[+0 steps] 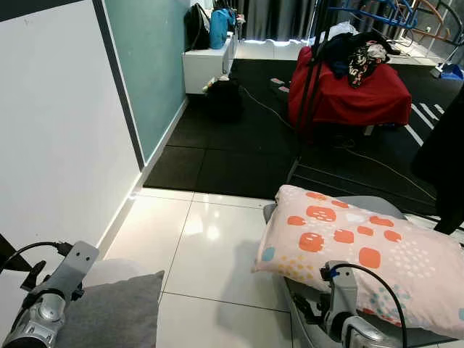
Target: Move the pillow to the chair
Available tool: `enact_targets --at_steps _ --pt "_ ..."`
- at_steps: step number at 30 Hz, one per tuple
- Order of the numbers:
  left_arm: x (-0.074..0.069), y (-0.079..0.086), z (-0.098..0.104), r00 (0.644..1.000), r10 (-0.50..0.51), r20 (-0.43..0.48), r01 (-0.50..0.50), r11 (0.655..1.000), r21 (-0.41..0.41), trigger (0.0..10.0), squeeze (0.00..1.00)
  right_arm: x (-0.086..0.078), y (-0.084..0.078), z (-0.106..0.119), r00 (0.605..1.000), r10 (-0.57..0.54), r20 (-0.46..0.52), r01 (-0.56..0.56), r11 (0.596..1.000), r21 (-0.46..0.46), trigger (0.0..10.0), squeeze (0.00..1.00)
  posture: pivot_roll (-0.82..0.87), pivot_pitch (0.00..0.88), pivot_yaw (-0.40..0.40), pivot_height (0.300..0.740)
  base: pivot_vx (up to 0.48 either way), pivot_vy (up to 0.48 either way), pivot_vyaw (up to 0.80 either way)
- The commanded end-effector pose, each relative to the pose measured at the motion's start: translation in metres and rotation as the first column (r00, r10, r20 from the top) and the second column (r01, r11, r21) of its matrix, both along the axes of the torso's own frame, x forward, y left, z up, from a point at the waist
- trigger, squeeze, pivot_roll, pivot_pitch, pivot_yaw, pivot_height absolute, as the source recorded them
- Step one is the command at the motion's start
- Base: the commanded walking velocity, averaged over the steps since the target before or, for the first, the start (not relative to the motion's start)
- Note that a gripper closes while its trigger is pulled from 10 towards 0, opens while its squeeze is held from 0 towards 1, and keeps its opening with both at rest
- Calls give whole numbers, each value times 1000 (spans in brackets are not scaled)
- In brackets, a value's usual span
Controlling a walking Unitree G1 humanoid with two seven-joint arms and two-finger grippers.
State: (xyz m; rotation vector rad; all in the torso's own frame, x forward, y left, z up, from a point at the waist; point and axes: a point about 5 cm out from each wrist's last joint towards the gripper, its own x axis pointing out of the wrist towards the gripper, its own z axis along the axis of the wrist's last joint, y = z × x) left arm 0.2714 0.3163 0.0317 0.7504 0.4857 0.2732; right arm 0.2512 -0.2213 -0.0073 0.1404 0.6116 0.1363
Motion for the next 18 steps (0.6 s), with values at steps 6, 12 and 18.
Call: enact_targets --at_steps 6,12,18 --pt "-2 2 -2 1000 7 -18 -7 1000 -12 10000 0 -2 -1 -1 1000 -13 -7 13 1000 13 10000 0 -161 70 -5 740 0 0 0" --pt "-4 5 -3 1000 10 -25 -10 1000 -18 10000 0 -2 0 -2 1000 -12 -8 12 1000 15 10000 0 -142 72 -5 740 0 0 0" --pt "-4 4 -3 1000 10 -25 -10 1000 -18 10000 0 -2 0 -3 1000 -15 -8 15 1000 15 10000 0 -150 66 -1 740 0 0 0"
